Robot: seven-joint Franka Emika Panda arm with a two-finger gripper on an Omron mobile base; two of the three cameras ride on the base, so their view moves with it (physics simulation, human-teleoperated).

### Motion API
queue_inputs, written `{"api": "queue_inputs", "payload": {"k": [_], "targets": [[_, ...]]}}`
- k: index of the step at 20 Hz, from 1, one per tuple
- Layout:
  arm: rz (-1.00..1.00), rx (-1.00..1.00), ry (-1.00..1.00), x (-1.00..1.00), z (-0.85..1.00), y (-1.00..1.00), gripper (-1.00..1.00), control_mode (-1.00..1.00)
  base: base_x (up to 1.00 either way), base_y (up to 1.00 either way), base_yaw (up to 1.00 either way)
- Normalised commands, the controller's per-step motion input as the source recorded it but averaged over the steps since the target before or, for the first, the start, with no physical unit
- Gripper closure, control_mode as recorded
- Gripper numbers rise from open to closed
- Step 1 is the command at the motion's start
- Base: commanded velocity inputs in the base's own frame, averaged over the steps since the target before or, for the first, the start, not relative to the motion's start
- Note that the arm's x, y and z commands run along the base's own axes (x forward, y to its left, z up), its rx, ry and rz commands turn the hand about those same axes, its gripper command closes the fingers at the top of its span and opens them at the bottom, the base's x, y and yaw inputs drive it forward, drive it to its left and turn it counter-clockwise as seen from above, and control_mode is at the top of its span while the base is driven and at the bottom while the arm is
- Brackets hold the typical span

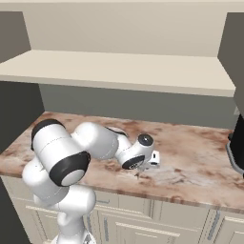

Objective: Retrieve the bowl from the cabinet, then place the raw meat into the bowl to avoid contamination.

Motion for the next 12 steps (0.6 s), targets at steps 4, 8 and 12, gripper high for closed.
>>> {"api": "queue_inputs", "payload": {"k": [4,8,12], "targets": [[0.0,0.0,0.0,0.02,0.0,0.0,1.0,-1.0,0.0,0.0,0.0],[0.0,0.0,0.0,0.0,0.1,0.0,1.0,-1.0,0.0,0.0,0.0],[0.0,0.01,-0.01,0.0,0.26,0.0,1.0,-1.0,0.0,0.0,0.0]]}}
